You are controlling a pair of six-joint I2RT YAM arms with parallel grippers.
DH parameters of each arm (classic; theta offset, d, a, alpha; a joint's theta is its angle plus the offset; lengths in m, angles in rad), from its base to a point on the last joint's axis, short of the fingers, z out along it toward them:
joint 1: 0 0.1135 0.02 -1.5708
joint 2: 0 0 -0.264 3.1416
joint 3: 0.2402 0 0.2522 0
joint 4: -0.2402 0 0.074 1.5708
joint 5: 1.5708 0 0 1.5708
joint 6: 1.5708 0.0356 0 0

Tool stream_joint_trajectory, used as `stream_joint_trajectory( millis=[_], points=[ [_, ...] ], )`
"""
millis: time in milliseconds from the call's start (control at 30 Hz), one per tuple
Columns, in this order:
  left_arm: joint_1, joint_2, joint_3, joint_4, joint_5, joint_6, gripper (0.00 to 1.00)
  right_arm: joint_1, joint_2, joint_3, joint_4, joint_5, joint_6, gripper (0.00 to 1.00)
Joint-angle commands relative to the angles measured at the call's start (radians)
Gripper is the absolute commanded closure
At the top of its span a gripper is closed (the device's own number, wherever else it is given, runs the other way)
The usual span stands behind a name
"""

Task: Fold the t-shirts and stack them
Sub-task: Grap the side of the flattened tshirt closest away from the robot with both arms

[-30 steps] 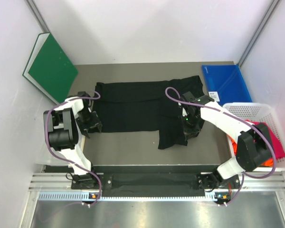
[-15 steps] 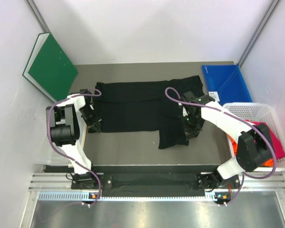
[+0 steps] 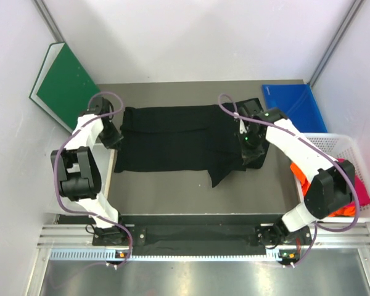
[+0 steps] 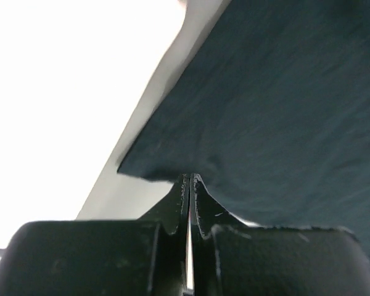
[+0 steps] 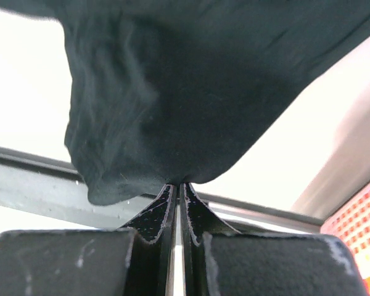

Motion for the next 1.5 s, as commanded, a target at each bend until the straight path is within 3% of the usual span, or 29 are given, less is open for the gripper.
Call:
stream_joint_trajectory(
  millis=[0,67,100,200,300,667,1167,1267,1333,1467],
  points=[
    [0.001,0.064,0.133,-0.005,-0.040,0.009,1.00,-0.062,0.040,0.095,0.002,0.039,-0.049,1.00],
    [0.000,0.101,0.168,-0.020,-0.030,0.021,0.97,-0.093,0.065,0.116,0.009,0.034,-0.069,1.00],
    [-0.005,0.134,0.194,-0.037,-0.008,0.044,0.86,-0.100,0.071,0.121,0.012,0.031,-0.073,1.00],
    [-0.016,0.164,0.198,-0.051,-0.007,0.059,0.33,-0.123,0.089,0.133,0.013,0.019,-0.086,1.00],
    [-0.014,0.141,0.143,-0.037,0.001,0.059,0.31,-0.140,0.099,0.136,0.016,0.025,-0.092,1.00],
    [-0.014,0.069,-0.071,0.027,0.015,0.038,0.40,-0.197,0.111,0.115,0.030,0.003,-0.116,1.00],
    [-0.014,0.108,-0.172,0.101,-0.030,0.015,0.44,-0.205,0.134,0.116,0.033,-0.024,-0.121,0.99],
    [-0.013,0.128,-0.169,0.107,-0.040,0.010,0.67,-0.206,0.137,0.120,0.032,-0.026,-0.121,0.99],
    [-0.013,0.132,-0.161,0.103,-0.042,0.007,1.00,-0.206,0.134,0.124,0.029,-0.027,-0.120,0.99],
    [-0.014,0.092,-0.120,0.067,-0.051,0.019,1.00,-0.209,0.126,0.135,0.032,-0.026,-0.118,0.99]
  ],
)
